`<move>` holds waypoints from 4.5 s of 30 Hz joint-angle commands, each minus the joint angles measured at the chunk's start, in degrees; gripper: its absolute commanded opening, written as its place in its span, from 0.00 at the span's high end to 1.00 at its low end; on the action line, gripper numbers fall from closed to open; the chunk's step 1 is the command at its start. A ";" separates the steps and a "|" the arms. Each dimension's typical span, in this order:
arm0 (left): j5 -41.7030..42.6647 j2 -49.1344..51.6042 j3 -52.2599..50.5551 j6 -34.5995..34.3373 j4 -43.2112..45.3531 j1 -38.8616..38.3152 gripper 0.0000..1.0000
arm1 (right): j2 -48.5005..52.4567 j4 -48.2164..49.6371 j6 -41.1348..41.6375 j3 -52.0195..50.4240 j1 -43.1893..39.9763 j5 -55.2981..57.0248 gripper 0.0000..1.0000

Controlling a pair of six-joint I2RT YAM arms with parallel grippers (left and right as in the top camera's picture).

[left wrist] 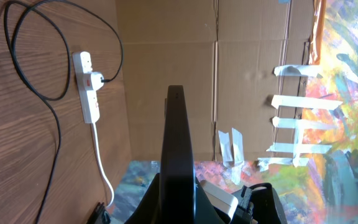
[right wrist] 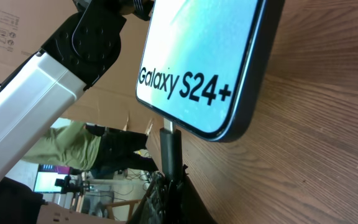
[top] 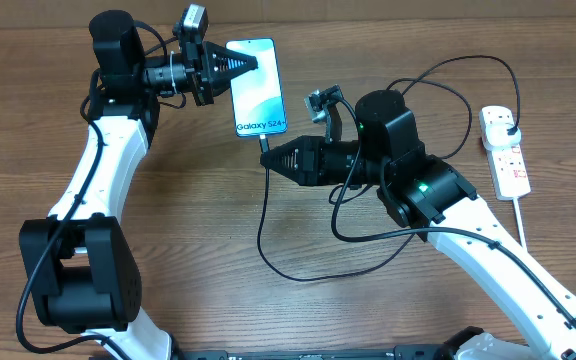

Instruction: Plug charger to phone and switch on socket

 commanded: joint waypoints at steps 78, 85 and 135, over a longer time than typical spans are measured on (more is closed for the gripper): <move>-7.72 -1.20 0.46 56.22 -45.00 -0.46 0.96 | 0.07 -24.57 -14.93 -0.20 -11.08 6.45 0.43; -18.29 -1.20 0.46 68.67 -60.22 -3.28 0.96 | 0.07 -30.08 -17.88 -0.20 -11.08 10.84 0.44; -18.75 -1.20 0.46 69.29 -65.46 -8.66 0.96 | 0.07 -32.65 -16.15 -0.20 -11.08 14.34 0.45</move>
